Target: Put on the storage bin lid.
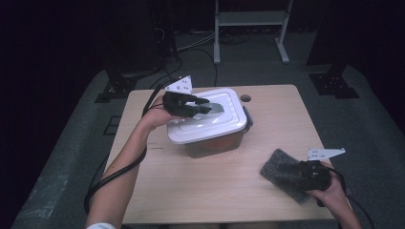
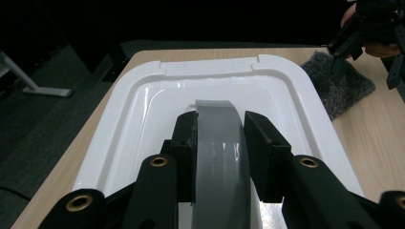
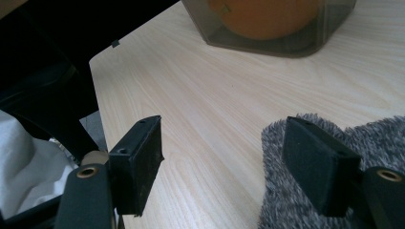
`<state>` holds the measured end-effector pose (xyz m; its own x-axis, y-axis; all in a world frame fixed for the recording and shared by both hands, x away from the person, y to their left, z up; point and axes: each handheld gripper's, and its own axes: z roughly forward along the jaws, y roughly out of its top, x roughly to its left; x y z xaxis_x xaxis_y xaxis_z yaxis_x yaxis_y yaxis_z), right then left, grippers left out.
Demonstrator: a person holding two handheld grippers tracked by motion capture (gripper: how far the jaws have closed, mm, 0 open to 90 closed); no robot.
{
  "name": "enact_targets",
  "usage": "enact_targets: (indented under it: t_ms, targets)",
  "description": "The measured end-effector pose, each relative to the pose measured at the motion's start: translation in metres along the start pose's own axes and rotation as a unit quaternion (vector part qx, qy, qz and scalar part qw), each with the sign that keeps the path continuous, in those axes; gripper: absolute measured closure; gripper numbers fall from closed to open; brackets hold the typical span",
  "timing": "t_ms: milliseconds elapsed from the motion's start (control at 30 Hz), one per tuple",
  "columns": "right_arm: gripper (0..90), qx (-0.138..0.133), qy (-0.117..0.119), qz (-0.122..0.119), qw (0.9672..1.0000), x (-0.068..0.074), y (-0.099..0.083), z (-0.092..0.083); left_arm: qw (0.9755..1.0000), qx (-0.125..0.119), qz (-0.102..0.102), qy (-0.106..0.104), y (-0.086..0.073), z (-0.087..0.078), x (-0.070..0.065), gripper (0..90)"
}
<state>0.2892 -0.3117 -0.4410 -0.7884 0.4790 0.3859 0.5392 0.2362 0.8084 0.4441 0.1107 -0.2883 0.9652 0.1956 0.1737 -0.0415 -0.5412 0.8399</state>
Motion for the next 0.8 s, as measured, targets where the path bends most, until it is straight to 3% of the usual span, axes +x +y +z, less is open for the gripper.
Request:
enact_targets:
  t_ms: [267, 800]
  targets:
    - [28.9, -0.003, -0.001, 0.002, 1.0000, 0.000, -0.001, -0.002, 0.9999, -0.002, 0.000, -0.011, 0.002, 0.016, 0.003, 66.8]
    - [28.9, -0.001, 0.001, -0.001, 1.0000, 0.000, 0.000, 0.000, 0.9999, 0.004, -0.015, -0.001, -0.005, 0.030, 0.009, 66.8]
